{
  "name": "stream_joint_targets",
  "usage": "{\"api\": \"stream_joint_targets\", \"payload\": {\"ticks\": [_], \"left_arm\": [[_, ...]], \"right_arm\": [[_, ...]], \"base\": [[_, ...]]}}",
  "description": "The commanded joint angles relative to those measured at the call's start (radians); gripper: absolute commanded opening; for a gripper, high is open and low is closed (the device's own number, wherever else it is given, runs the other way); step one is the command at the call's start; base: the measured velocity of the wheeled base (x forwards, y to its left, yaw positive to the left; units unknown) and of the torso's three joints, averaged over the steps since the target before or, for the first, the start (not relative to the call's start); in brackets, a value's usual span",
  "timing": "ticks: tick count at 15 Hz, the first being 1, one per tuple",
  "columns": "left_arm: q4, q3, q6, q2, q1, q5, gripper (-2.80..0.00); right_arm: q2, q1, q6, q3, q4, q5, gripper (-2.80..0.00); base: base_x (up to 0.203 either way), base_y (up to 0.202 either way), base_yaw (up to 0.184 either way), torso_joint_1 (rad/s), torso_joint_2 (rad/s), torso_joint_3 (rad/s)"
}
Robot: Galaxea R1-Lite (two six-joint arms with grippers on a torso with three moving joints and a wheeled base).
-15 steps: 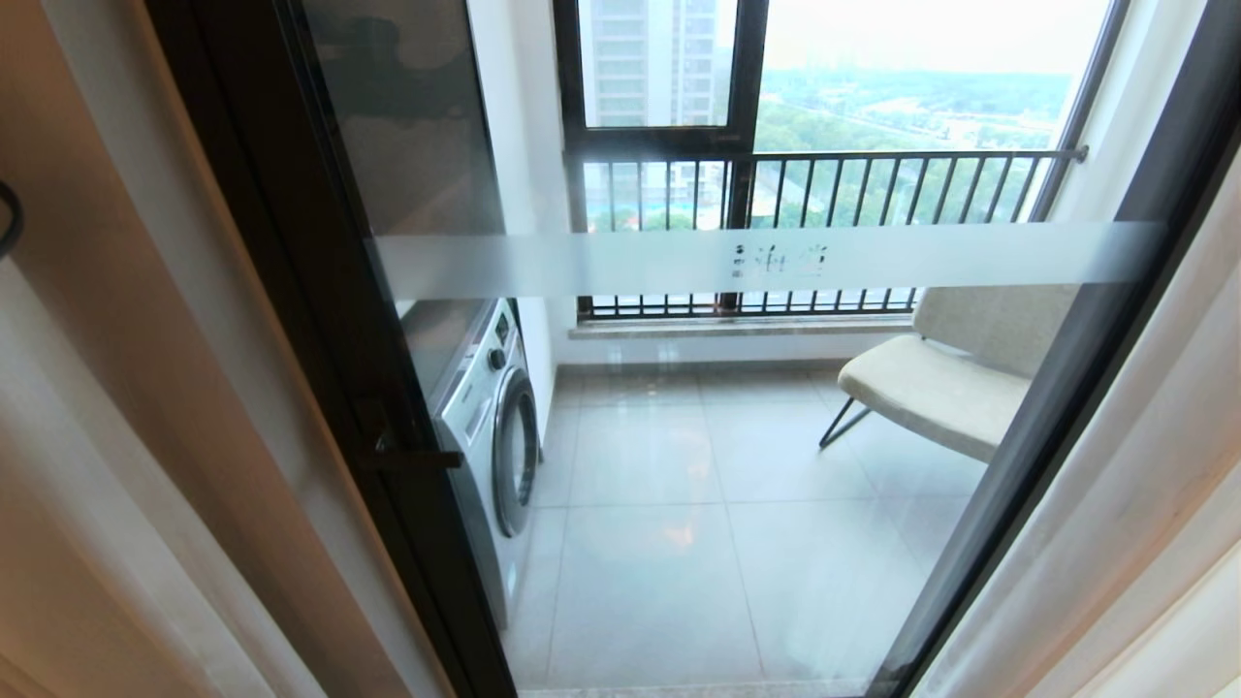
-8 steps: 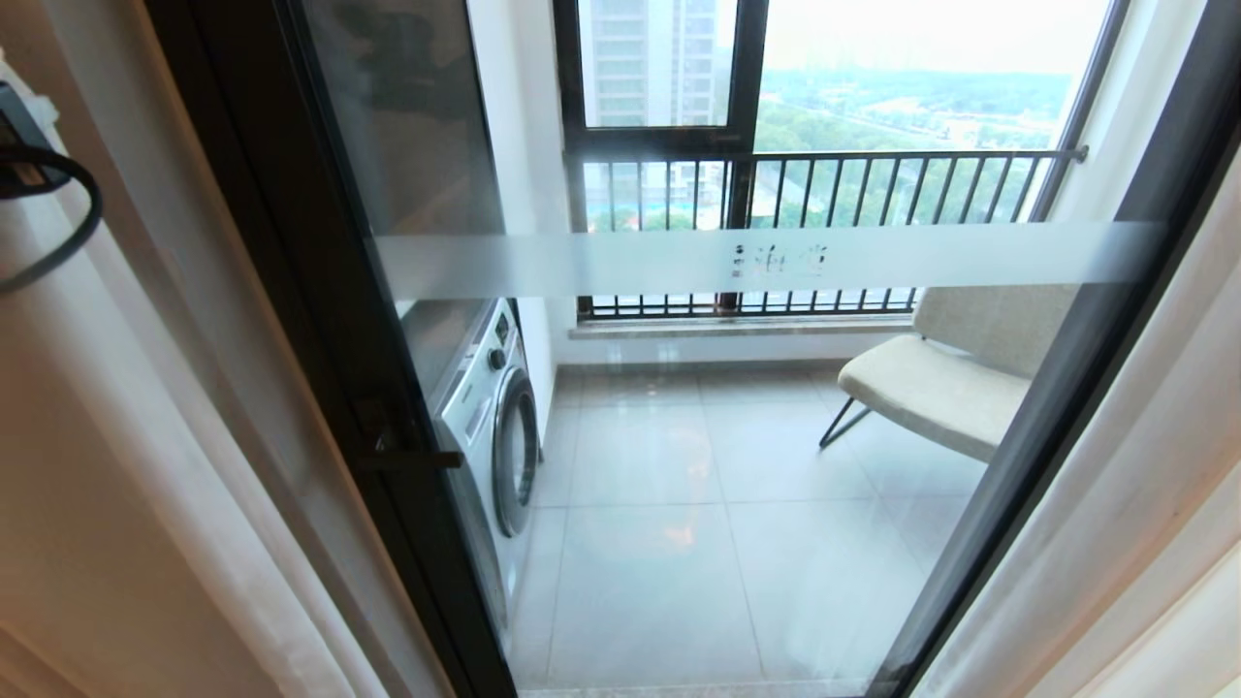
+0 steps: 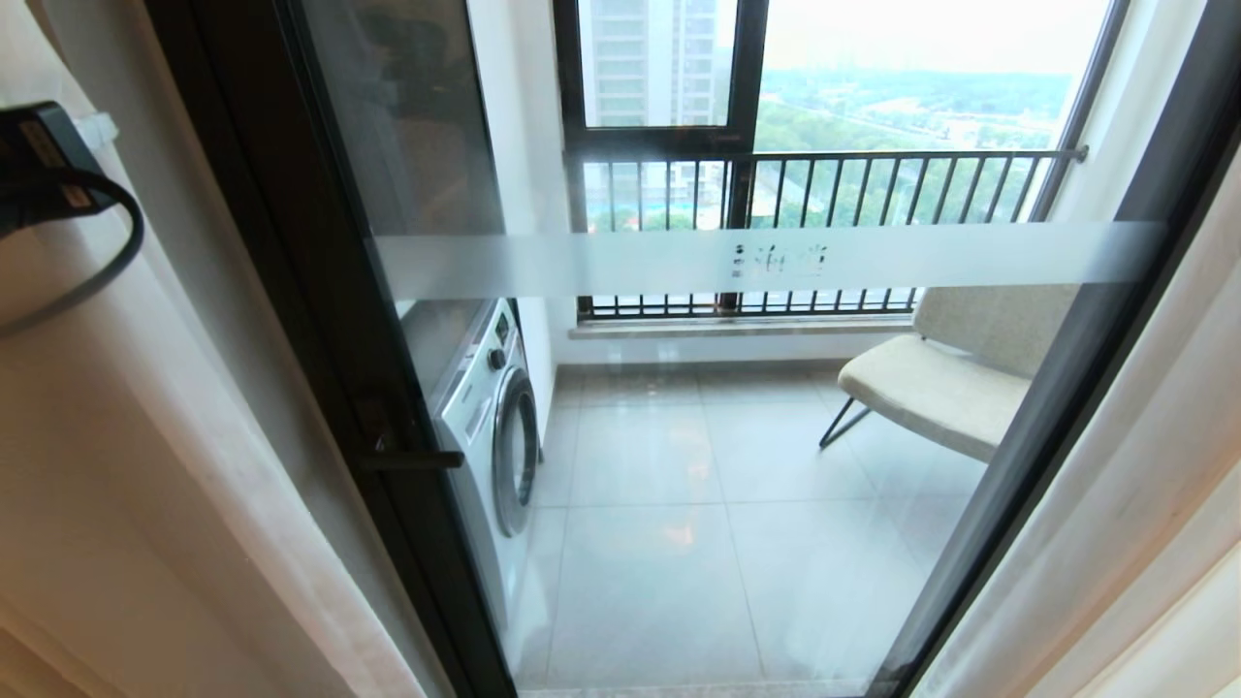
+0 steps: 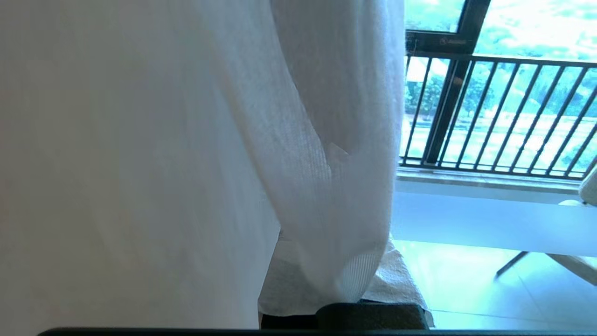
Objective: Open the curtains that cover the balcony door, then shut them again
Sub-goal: Close the inner curtains on both sides
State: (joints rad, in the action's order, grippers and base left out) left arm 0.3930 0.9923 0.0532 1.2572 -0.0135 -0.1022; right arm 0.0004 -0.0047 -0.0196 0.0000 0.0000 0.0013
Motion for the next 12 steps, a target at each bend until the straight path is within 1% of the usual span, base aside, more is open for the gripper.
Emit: {"api": "stream_joint_targets", "payload": {"ticks": [1, 3, 7, 12], "left_arm": [[0.003, 0.000, 0.000, -0.005, -0.013, -0.001, -2.80], [0.003, -0.002, 0.000, -0.014, -0.026, -0.001, -2.80], [0.003, -0.037, 0.000, -0.044, -0.028, 0.001, -2.80], [0.003, -0.052, -0.001, -0.055, -0.036, 0.001, -2.80]], "right_arm": [[0.000, 0.000, 0.000, 0.000, 0.000, 0.000, -2.80], [0.000, 0.000, 0.000, 0.000, 0.000, 0.000, -2.80], [0.000, -0.001, 0.000, 0.000, 0.000, 0.000, -2.80], [0.000, 0.000, 0.000, 0.000, 0.000, 0.000, -2.80]], "base": [[0.000, 0.000, 0.000, 0.000, 0.00, 0.000], [0.000, 0.000, 0.000, 0.000, 0.00, 0.000], [0.000, 0.000, 0.000, 0.000, 0.00, 0.000], [0.000, 0.000, 0.000, 0.000, 0.00, 0.000]]}}
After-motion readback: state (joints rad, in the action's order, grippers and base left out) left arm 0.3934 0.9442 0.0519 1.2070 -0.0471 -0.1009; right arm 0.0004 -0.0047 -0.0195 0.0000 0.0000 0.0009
